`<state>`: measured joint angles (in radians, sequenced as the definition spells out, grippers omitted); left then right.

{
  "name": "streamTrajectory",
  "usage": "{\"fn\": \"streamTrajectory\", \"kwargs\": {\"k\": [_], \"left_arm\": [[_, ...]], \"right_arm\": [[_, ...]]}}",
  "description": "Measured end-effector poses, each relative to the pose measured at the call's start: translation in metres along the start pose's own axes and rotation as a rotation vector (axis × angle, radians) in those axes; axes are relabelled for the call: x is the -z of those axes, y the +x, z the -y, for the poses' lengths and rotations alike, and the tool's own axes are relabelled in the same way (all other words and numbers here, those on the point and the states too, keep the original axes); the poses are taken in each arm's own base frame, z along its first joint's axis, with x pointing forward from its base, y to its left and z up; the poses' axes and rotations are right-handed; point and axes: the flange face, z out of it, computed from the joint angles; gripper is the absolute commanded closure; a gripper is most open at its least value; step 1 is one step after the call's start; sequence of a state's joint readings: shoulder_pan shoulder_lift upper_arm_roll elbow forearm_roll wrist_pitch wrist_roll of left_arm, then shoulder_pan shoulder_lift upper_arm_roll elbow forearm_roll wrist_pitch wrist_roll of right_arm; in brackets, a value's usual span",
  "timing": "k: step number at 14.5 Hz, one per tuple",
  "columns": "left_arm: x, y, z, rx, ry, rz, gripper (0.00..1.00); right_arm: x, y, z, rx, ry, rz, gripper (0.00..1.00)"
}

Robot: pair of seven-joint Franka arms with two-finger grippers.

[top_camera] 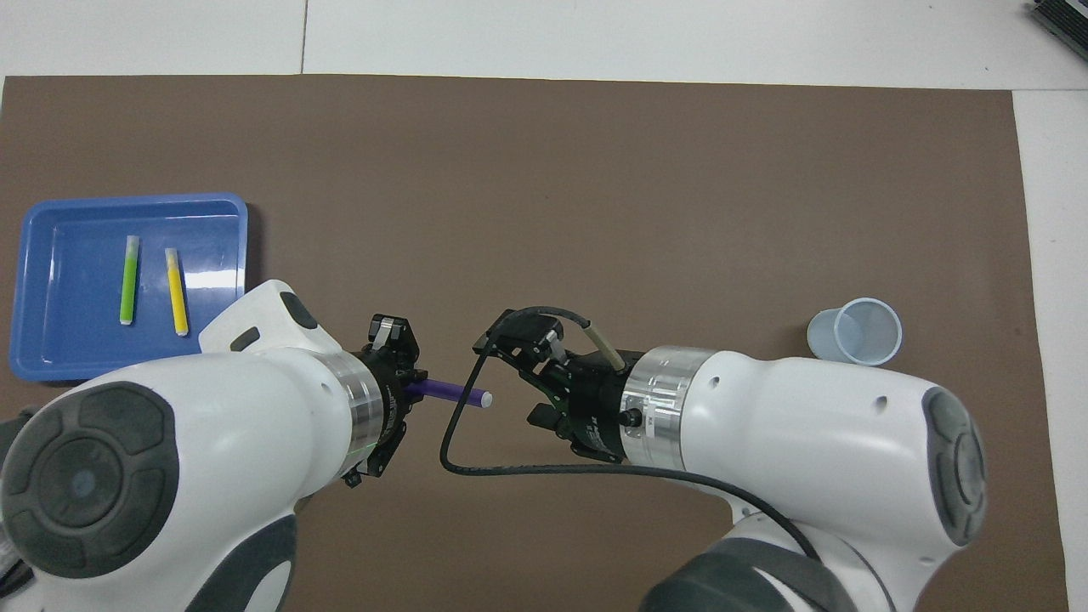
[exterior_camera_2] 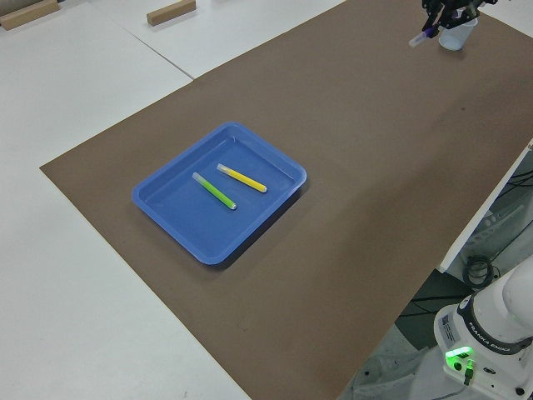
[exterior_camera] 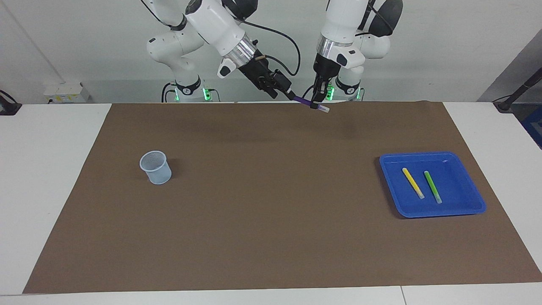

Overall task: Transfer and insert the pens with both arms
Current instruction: 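Carry the pen toward center while the right gripper approaches it, then grasp the purple pen tip with the right gripper beside the left gripper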

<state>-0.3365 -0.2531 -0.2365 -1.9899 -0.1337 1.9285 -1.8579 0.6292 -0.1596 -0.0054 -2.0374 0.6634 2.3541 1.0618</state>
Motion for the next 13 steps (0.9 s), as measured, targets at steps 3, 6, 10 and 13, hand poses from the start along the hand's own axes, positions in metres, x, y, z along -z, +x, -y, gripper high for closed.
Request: {"fn": "streamTrajectory", "kwargs": {"k": [3, 6, 10, 13], "left_arm": [[0.002, 0.0, 0.0, 0.0, 0.003, -0.001, 1.0], [0.002, -0.001, 0.001, 0.001, 0.008, -0.002, 1.0], [0.004, -0.005, 0.004, 0.025, 0.006, -0.003, 1.0], [0.005, -0.01, 0.006, 0.032, 0.004, -0.004, 1.0]], "right_arm": [[-0.004, -0.005, 0.0, 0.005, 0.0, 0.003, 0.0], [-0.012, -0.006, 0.0, 0.007, 0.0, 0.0, 0.0], [-0.024, -0.005, 0.0, 0.005, 0.003, -0.009, 0.0], [-0.026, -0.009, 0.0, -0.032, 0.003, -0.007, 0.02]]}}
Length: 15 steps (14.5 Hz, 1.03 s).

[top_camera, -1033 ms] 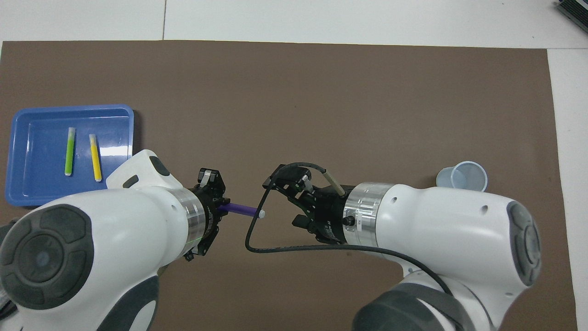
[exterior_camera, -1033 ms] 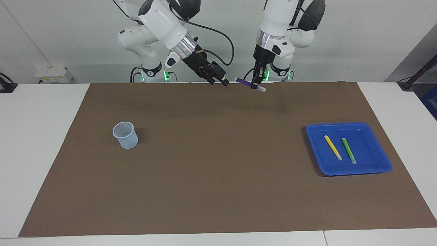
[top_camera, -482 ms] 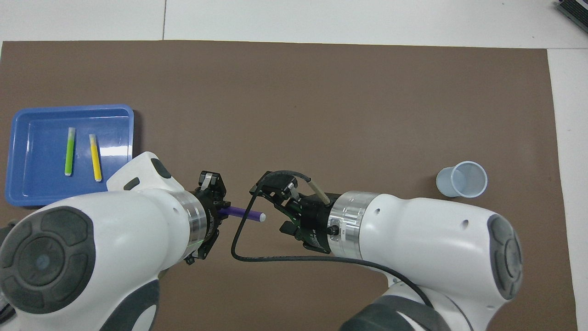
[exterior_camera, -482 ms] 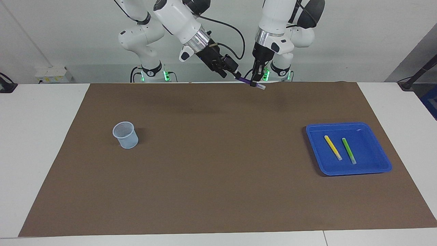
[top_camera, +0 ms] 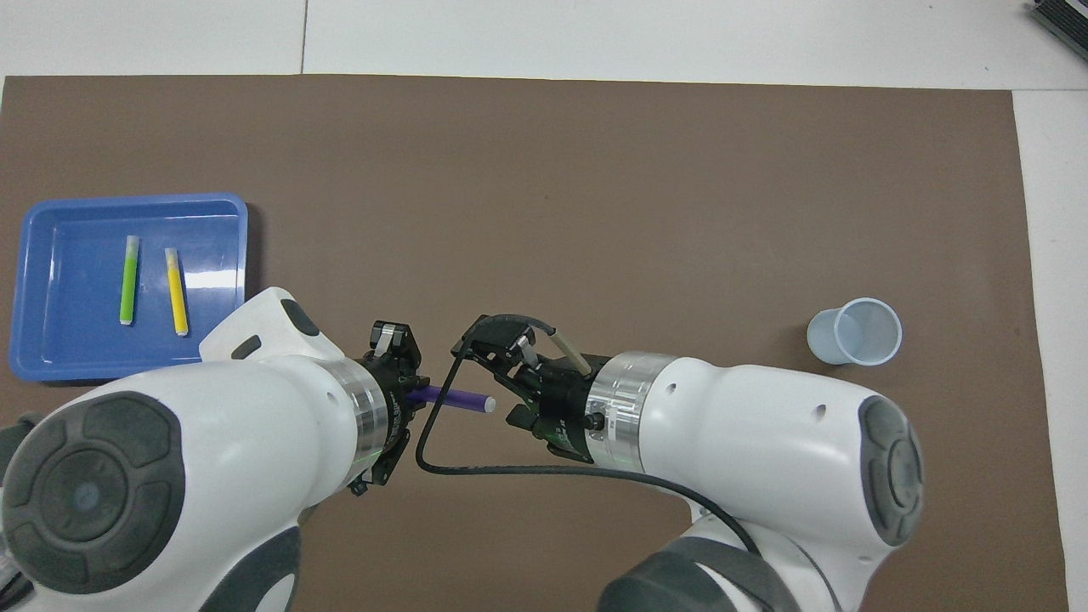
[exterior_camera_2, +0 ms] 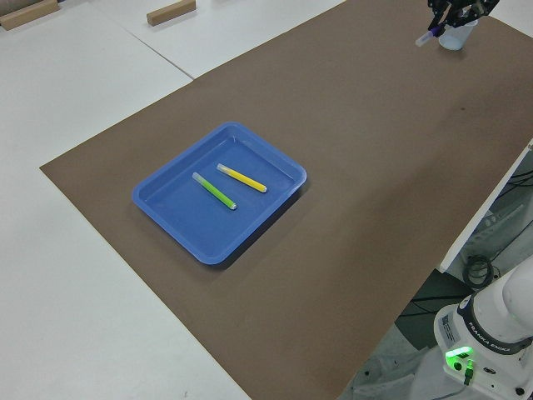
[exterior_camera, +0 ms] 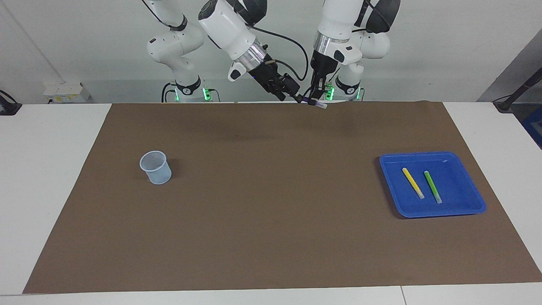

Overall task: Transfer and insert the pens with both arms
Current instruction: 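Grasp the purple pen tip with the right gripper beside the left gripper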

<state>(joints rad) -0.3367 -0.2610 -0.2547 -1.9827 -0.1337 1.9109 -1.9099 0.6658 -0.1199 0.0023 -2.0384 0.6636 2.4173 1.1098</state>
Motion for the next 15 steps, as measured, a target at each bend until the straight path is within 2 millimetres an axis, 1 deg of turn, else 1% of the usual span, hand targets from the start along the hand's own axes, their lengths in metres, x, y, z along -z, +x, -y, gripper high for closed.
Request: {"fn": "streamTrajectory", "kwargs": {"k": [2, 4, 7, 12, 15], "left_arm": [[0.0, 0.0, 0.0, 0.001, 0.0, 0.0, 1.0], [0.0, 0.0, 0.0, 0.003, 0.0, 0.0, 1.0], [0.0, 0.0, 0.0, 0.008, 0.0, 0.0, 1.0], [0.0, 0.0, 0.0, 0.009, 0.001, 0.0, 1.0], [0.0, -0.001, 0.001, 0.008, 0.0, 0.0, 1.0]], "right_arm": [[-0.002, -0.005, 0.0, -0.004, -0.003, 0.004, 0.05], [-0.003, -0.006, 0.0, -0.004, -0.004, 0.005, 0.09], [-0.003, -0.007, -0.001, -0.014, -0.007, 0.007, 0.1], [-0.006, -0.011, -0.002, -0.04, -0.024, 0.017, 0.16], [-0.008, -0.016, -0.003, -0.059, -0.028, 0.021, 0.16]]}}
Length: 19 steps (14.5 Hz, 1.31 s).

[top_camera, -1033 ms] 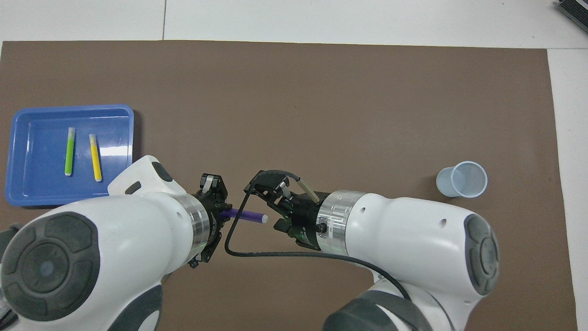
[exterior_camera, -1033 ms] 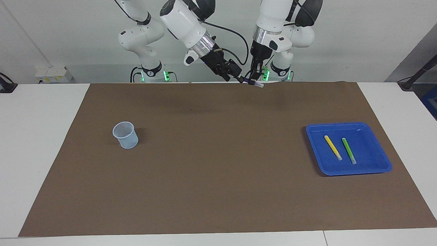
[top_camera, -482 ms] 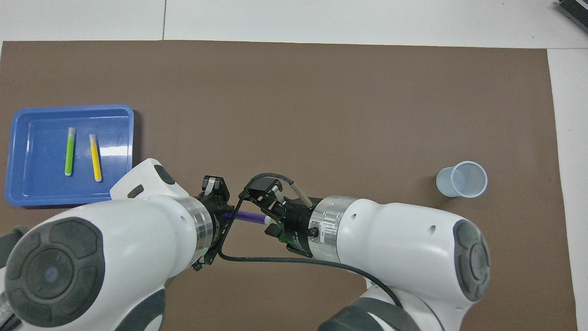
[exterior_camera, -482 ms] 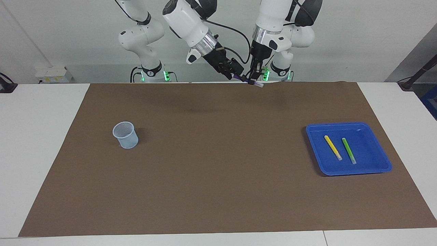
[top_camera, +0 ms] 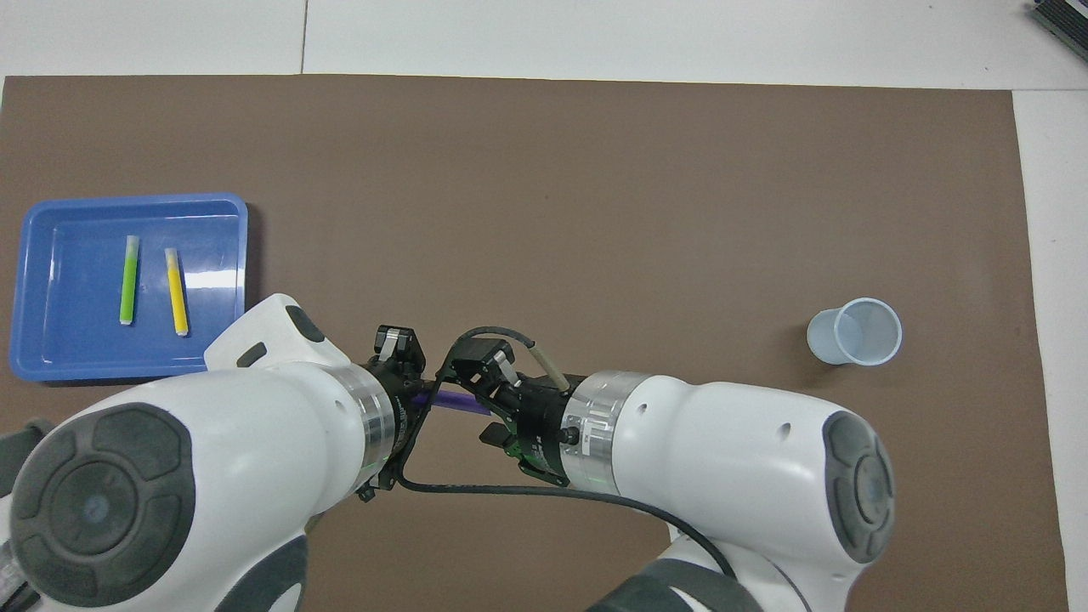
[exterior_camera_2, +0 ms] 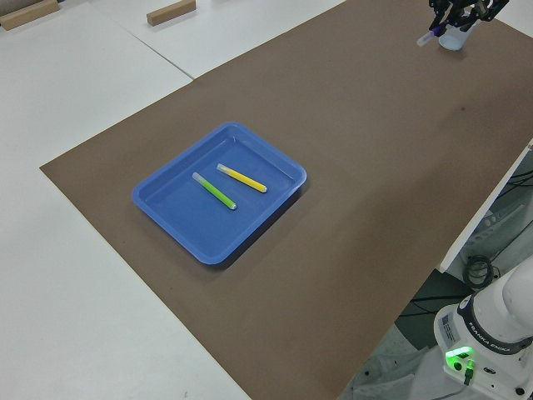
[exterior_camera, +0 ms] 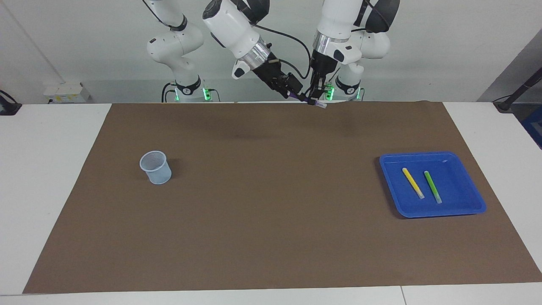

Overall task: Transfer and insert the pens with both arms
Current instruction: 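Grasp the purple pen tip with the right gripper beside the left gripper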

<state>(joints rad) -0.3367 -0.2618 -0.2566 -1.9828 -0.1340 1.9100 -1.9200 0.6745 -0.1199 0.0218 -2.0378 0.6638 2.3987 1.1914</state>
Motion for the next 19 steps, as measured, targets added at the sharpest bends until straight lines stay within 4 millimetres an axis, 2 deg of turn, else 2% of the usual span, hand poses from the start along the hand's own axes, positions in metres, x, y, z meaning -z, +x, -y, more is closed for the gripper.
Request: {"fn": "streamTrajectory", "kwargs": {"k": [3, 9, 11, 14, 19], "left_arm": [[0.0, -0.0001, 0.0001, 0.0, 0.0, 0.0, 1.0], [0.0, -0.0003, 0.0004, 0.0, 0.001, 0.0, 1.0], [0.0, -0.0005, 0.0005, 0.0, 0.001, -0.001, 1.0], [-0.0003, -0.0015, 0.0012, -0.002, 0.004, -0.001, 1.0], [-0.0011, -0.0057, 0.0038, -0.01, 0.01, -0.002, 1.0]], "right_arm": [[-0.0011, -0.0018, -0.0006, -0.01, -0.004, 0.003, 0.23], [-0.0024, -0.0026, -0.0022, -0.008, -0.02, 0.009, 0.23], [-0.0024, -0.0027, -0.0022, -0.008, -0.02, 0.009, 0.32], [-0.0024, -0.0027, -0.0022, -0.007, -0.02, 0.009, 0.39], [-0.0022, -0.0027, -0.002, -0.006, -0.02, 0.009, 0.45]]}}
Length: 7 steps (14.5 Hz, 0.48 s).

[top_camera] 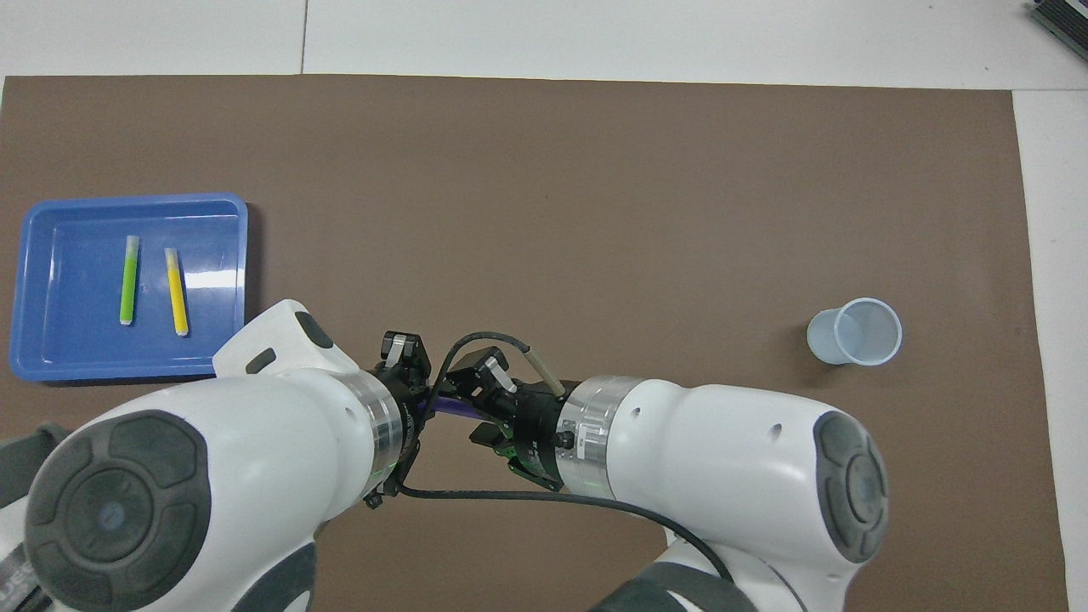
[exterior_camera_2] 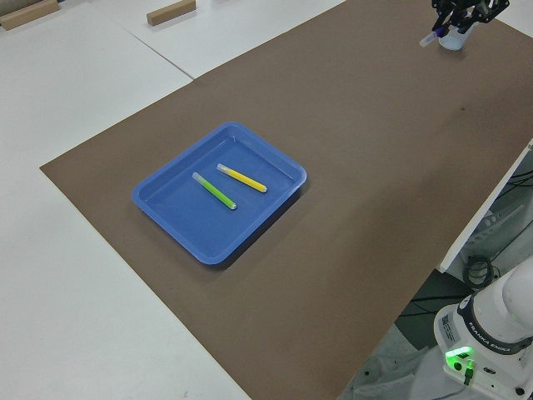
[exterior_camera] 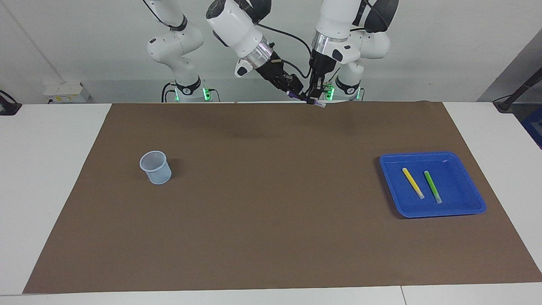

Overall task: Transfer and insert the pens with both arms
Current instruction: 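Grasp the purple pen tip with the right gripper beside the left gripper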

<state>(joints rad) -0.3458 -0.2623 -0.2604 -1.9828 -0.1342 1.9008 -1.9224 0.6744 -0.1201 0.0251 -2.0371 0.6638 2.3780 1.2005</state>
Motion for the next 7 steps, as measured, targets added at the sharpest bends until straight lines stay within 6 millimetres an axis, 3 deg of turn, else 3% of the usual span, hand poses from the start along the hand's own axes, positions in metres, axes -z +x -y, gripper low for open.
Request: {"fn": "streamTrajectory", "kwargs": {"k": [7], "left_arm": [[-0.0001, 0.0001, 0.0013, 0.0, 0.008, -0.003, 1.0]], "right_arm": [[0.0002, 0.0, 0.0001, 0.009, 0.0, 0.0, 0.55]]}}
